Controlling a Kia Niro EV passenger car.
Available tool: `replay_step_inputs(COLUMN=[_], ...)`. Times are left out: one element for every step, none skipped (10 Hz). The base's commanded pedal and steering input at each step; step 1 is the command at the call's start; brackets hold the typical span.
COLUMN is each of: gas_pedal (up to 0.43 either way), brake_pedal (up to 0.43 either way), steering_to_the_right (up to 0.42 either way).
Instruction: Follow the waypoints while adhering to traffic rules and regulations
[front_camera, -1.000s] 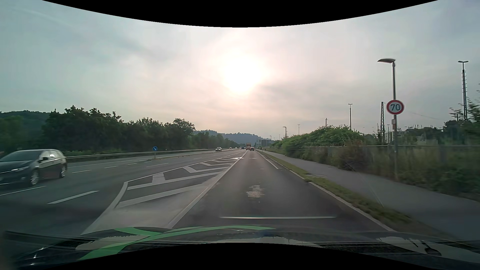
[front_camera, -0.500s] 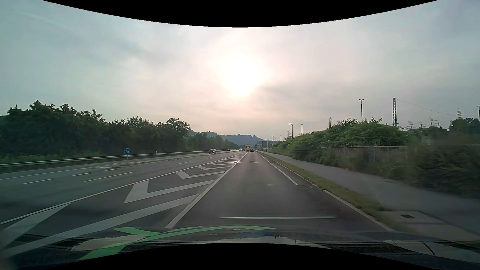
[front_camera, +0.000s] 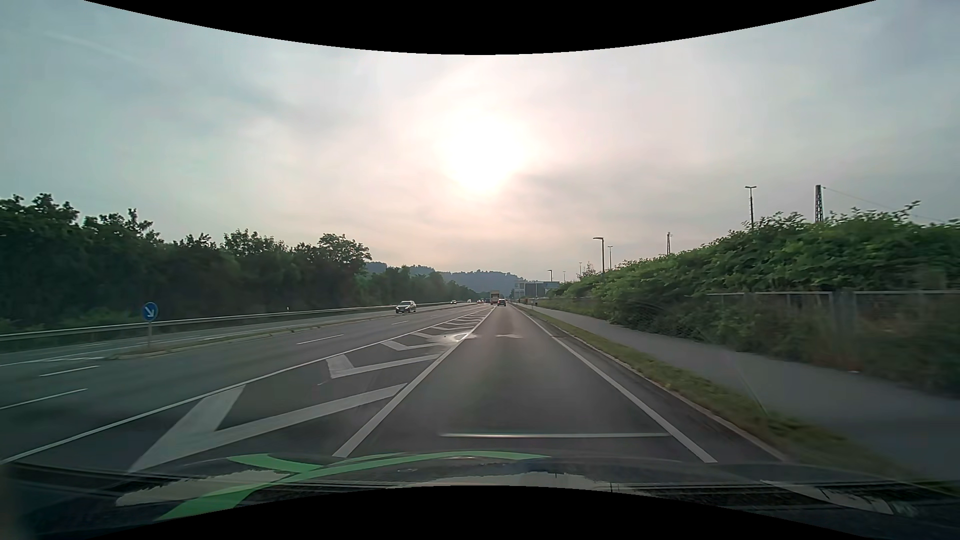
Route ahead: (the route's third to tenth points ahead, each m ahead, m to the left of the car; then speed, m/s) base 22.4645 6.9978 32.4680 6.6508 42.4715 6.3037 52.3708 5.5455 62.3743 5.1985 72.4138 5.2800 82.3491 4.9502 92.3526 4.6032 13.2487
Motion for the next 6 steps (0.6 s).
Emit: replay_step_inputs(gas_pedal=[0.260,0.260,0.260,0.260,0.260,0.260], brake_pedal=[0.000,0.000,0.000,0.000,0.000,0.000], steering_to_the_right=[-0.001,-0.001,-0.001,-0.001,-0.001,-0.001])
